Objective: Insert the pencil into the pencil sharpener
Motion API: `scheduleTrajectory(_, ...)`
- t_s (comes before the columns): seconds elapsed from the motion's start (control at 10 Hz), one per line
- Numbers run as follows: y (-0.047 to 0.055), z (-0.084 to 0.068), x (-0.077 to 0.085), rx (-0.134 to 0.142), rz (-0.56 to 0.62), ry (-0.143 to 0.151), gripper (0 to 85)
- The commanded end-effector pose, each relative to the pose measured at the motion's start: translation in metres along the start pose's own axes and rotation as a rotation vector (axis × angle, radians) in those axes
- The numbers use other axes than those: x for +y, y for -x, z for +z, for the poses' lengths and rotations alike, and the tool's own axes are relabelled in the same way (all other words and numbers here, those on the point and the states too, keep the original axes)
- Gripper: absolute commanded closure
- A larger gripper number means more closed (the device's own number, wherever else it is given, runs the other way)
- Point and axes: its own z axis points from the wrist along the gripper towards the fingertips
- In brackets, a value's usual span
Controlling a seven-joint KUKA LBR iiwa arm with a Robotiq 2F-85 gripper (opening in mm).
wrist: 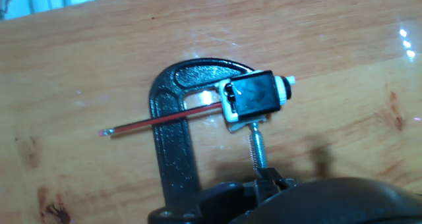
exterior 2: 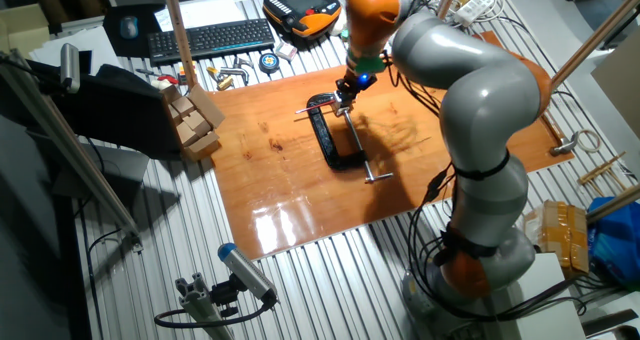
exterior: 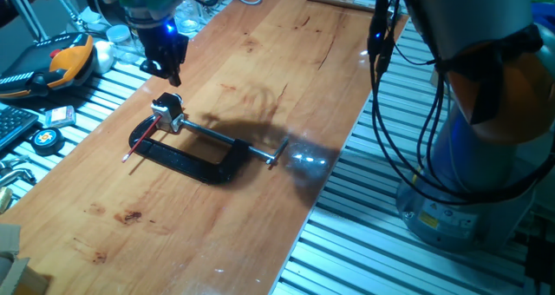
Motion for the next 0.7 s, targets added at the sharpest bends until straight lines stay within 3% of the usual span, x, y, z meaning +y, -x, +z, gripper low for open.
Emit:
scheduleTrajectory(0.0,0.0,0.0,0.0,-0.003,-0.001,0.002,85.0)
scheduleTrajectory(0.2,-0.005,-0.009,-0.006,-0.006,-0.008,-0.008,85.0)
scheduleTrajectory(0.6,-0.021,-0.025,-0.03,-0.018,-0.021,0.003,85.0)
